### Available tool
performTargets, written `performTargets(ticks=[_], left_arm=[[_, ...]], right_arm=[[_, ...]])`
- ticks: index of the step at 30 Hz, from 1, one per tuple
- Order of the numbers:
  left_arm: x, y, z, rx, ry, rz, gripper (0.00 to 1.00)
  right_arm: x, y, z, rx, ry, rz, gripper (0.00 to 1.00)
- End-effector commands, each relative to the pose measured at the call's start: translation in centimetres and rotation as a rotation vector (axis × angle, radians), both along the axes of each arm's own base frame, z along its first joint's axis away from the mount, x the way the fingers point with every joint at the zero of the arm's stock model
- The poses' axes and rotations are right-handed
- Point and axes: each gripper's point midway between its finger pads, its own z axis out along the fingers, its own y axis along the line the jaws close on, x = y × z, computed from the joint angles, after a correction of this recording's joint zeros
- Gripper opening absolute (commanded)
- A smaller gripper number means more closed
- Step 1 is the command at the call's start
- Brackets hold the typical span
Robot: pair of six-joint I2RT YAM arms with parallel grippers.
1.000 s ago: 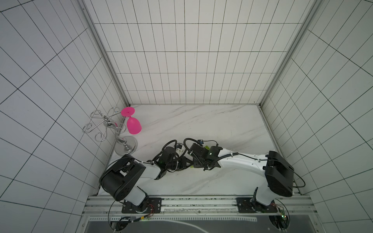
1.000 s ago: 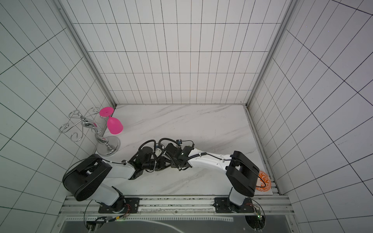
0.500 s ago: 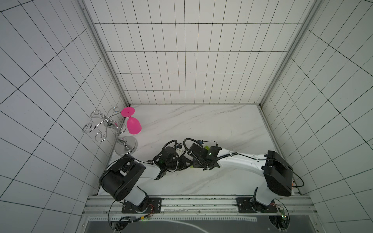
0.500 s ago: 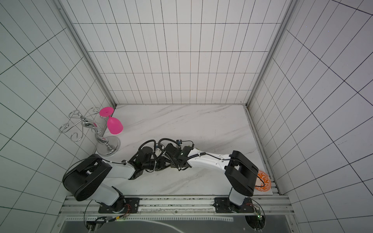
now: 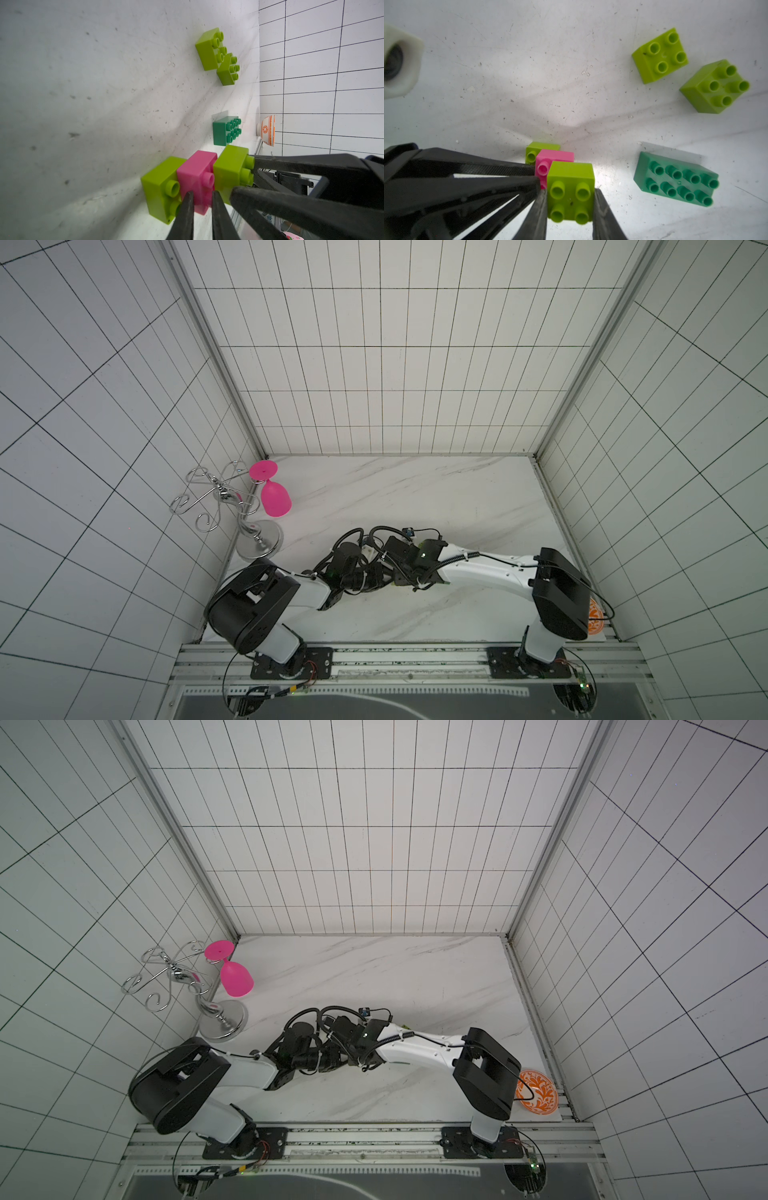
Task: Assemble the letter y with lego
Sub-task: Assemble the lego brick with the lego brick.
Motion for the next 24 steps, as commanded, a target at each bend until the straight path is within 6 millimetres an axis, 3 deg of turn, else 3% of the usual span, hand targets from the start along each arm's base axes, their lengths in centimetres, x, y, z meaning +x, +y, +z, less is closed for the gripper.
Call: performTargets(ticks=[1,6,24], left_arm=[[-0.95,1.93,-3.17,0.097,0.096,0.053,0.17],[-1.0,1.95,-3.17,0.096,0.095,0.053,0.17],[-0.91,2.04,-3.14,0.092,0.095,0.058,0.17]], right_arm=[[-2.06,-1.82,-3.58,-0.089,0.111,-0.015,0.22],[-2.67,-1.37,-4.21,-0.016,0.129,-0.023,0.21],[-2.5,-1.12,-4.04,-0.086,0.135,-0.001,0.21]])
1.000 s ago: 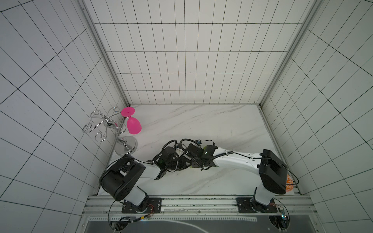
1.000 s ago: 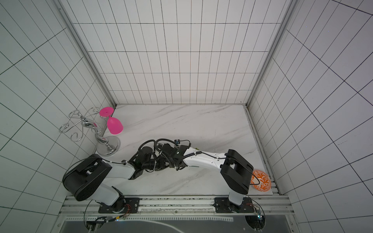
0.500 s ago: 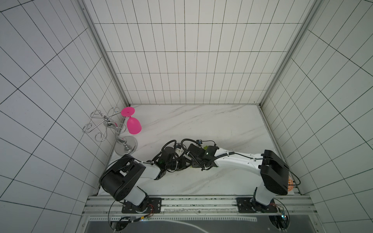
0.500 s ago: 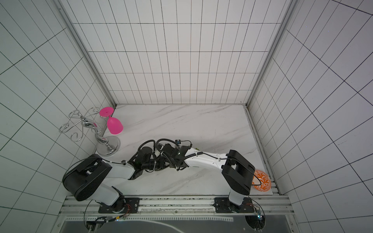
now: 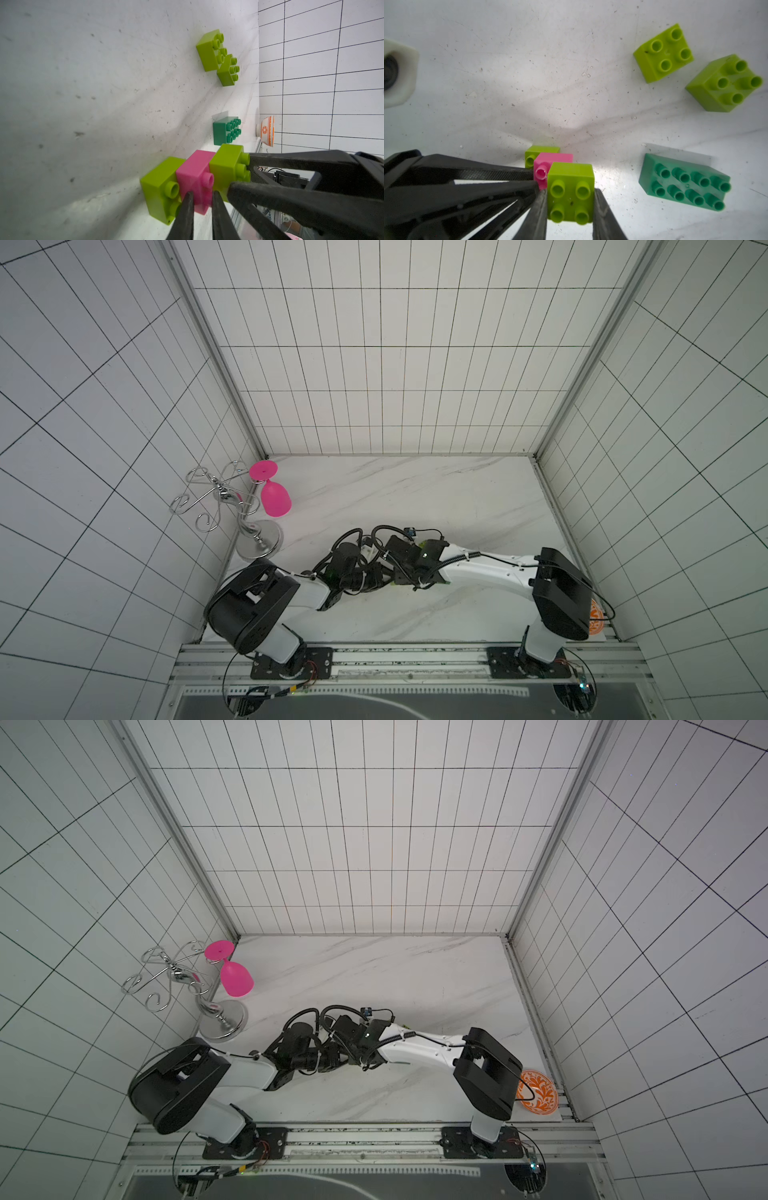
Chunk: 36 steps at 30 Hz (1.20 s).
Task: Assemble the letter y with lego
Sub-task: Assemble the lego brick with the lego brick.
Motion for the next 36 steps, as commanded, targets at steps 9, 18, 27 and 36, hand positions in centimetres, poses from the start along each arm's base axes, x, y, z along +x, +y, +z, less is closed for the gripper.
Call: performTargets(ticks=[9,18,27,36], left_arm=[[-1.0,2.0,-3.3,0.099,0.103,0.054,0.17],[-1.0,2.0,-3.2,0.096,0.099,0.055,0.17],[-1.0,2.1,-3.2,0.102,0.097,0.056,0.17],[-1.0,2.1,-3.3,0.104,0.099,0.059,0.17]], right_arm=[[-2.7,-1.6,-4.2,-0.13,0.144,0.025,0.22],[-2.1,-1.4,-3.1,-0.123,0.113,0.029,0.24],[-1.0,-1.0,-1.0,-0.099,0.053,0.034,0.36],[0.4,-0.3,2.8,-0.06,-0.021,0.029,0.39]])
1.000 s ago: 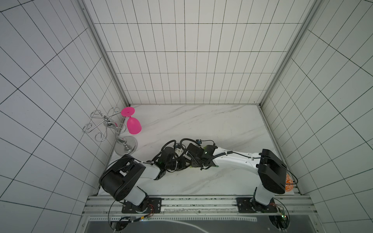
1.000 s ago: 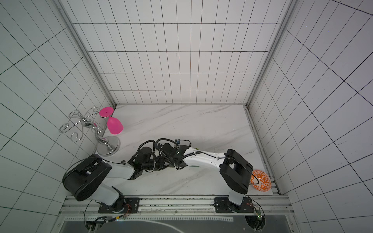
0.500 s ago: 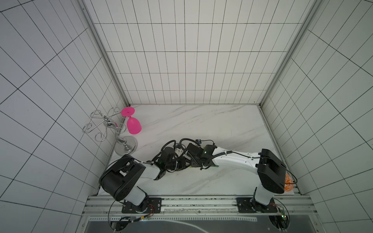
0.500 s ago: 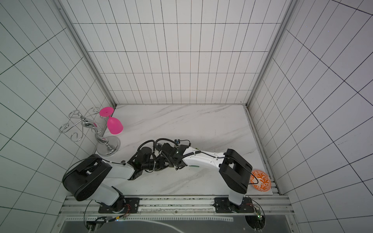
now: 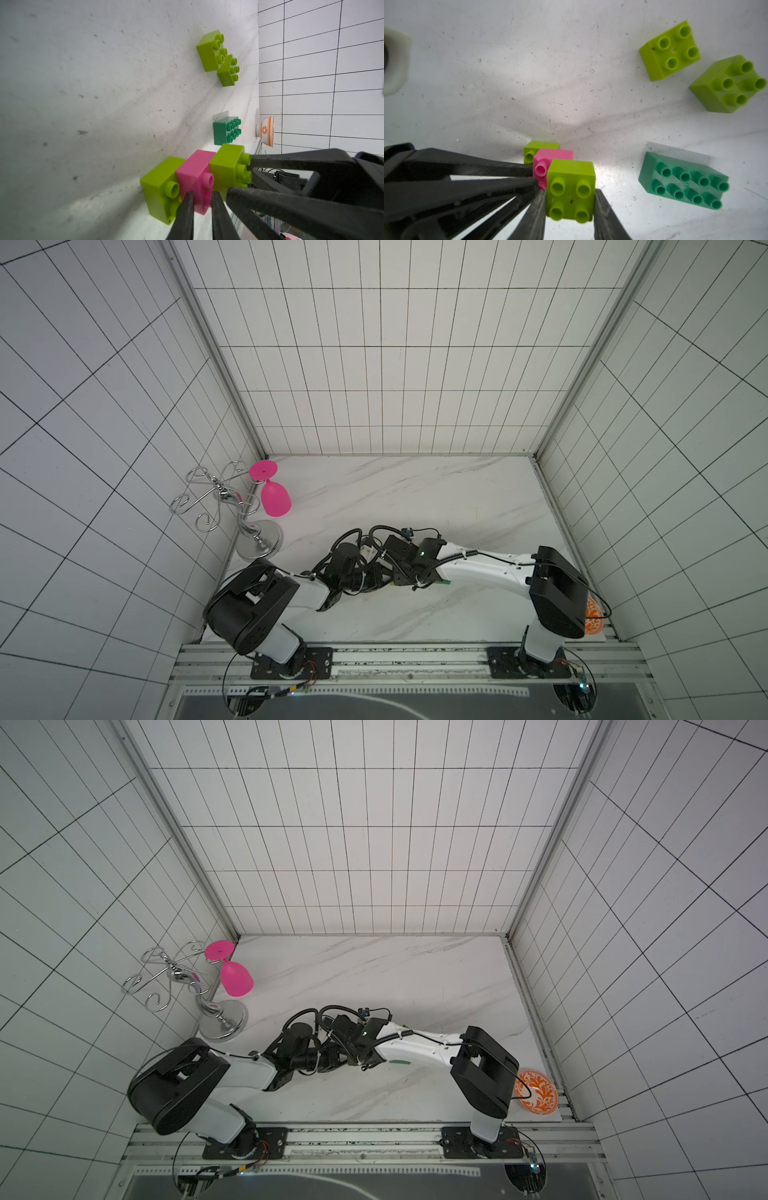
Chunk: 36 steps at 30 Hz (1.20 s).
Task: Assemble the letter y with lego
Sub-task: Assemble the lego brick with the lego brick, then pick up the lego brick from the center of the board.
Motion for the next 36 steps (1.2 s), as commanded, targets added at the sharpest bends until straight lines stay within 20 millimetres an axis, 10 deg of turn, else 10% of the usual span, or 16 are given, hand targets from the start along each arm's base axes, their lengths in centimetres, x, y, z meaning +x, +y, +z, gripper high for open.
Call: performTargets(ticks=[1,9,15,24,36], left_arm=[[-0.9,2.0,-3.2,0.104,0.101,0.057,0.17],[-1.0,2.1,-3.2,0.105,0.1,0.059,0.17],[-0.8,2.2,-3.2,0.101,0.101,0.065,0.18],[-0.4,2.6,-3.2,0.091,0.103,0.068,0.17],[-0.2,3.2,-3.6,0.09,0.118,0.077,0.18]], right_arm=[[0.4,0.1,3.1,-0.011,-0.032,-0.002,0.39],[0.7,-0.3,6.6,0.073,-0.076,-0.012,0.41],[3.8,-4.6,8.3,0.032,-0.146,0.003,0.42],[10.6,-9.0,5.0,-0.024,-0.203,0.135,0.45],[12.1,-7.9,-0.5,-0.07,-0.117,0.247,0.47]])
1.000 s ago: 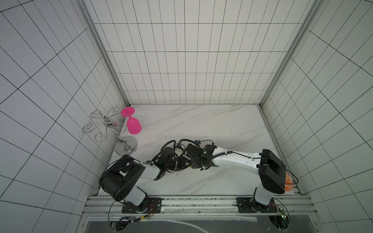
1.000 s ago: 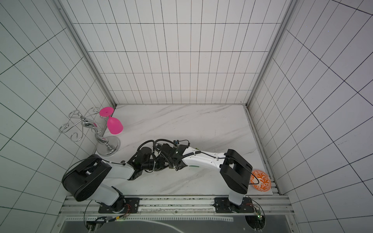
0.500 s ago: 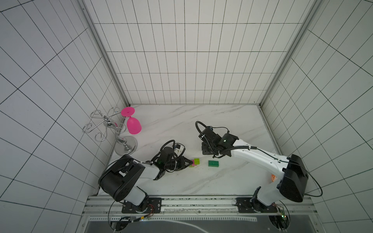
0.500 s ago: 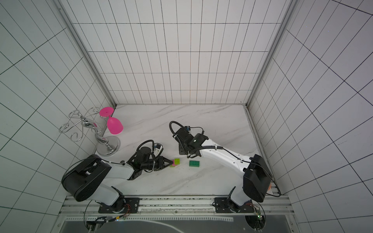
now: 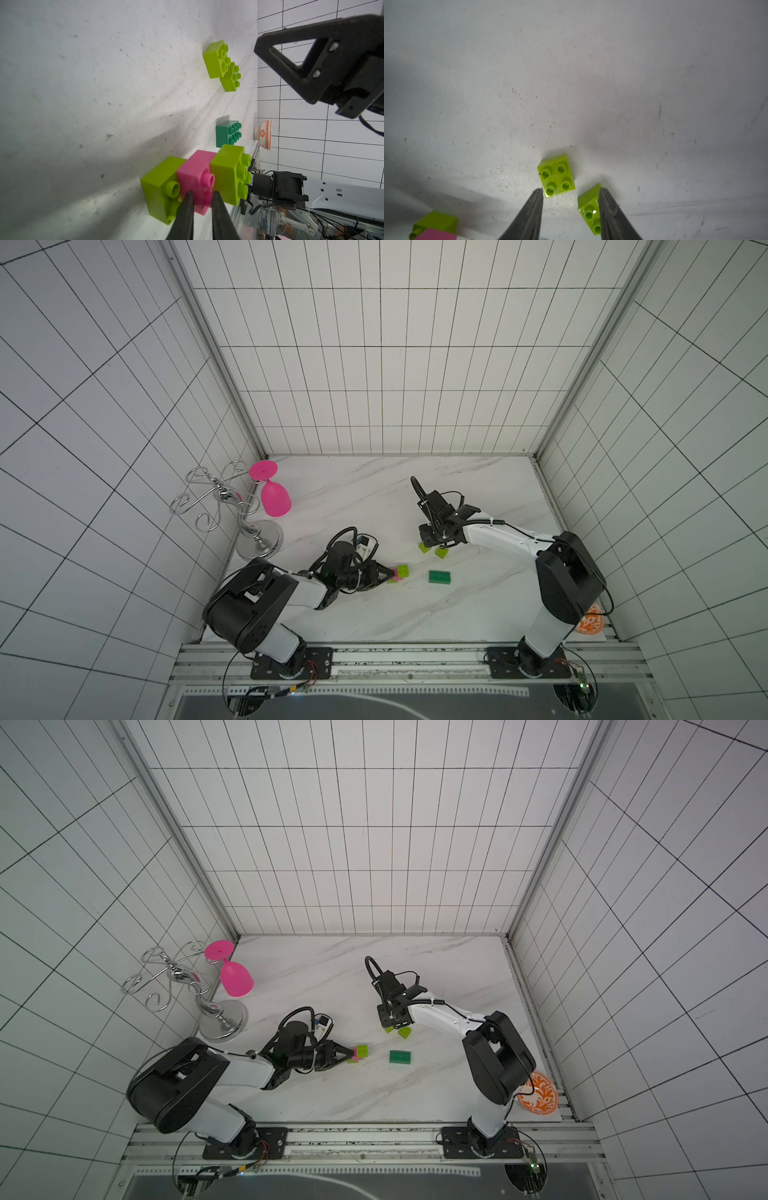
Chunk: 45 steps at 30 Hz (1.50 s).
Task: Assemble the letter y with lego
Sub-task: Pick up the lego brick from the center of the board.
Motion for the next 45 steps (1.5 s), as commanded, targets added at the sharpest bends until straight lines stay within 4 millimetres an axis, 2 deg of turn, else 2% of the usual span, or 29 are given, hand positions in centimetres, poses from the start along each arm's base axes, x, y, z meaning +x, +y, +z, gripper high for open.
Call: performTargets(ticks=[1,10,17,23,31,45], left_arm=[[-0.9,2.1,-3.6,0.105,0.104,0.054,0.18],[-0.9,2.6,-3.8,0.111,0.106,0.061,0.18],[-0.8,2.7,-4.0,0.113,0.107,0.063,0.18],[-0.6,2.8,-4.0,0.113,0.107,0.065,0.18],[-0.5,2.9,-4.0,0.114,0.106,0.068,0.18],[-0.6,3.0,-4.1,0.117,0.108,0.067,0.18]], right_arm=[[-0.6,-0.2,-1.4,-0.016,0.02,0.054,0.47],[-1.6,0.1,-4.0,-0.033,0.093,0.108,0.46],[-2.3,-0.4,-4.9,-0.052,0.114,0.119,0.5],[-2.5,-0.4,-5.7,-0.062,0.129,0.126,0.49],[-2.0,-0.3,-5.9,-0.085,0.129,0.128,0.42],[-1.0,-0.1,-5.2,-0.109,0.106,0.127,0.41]])
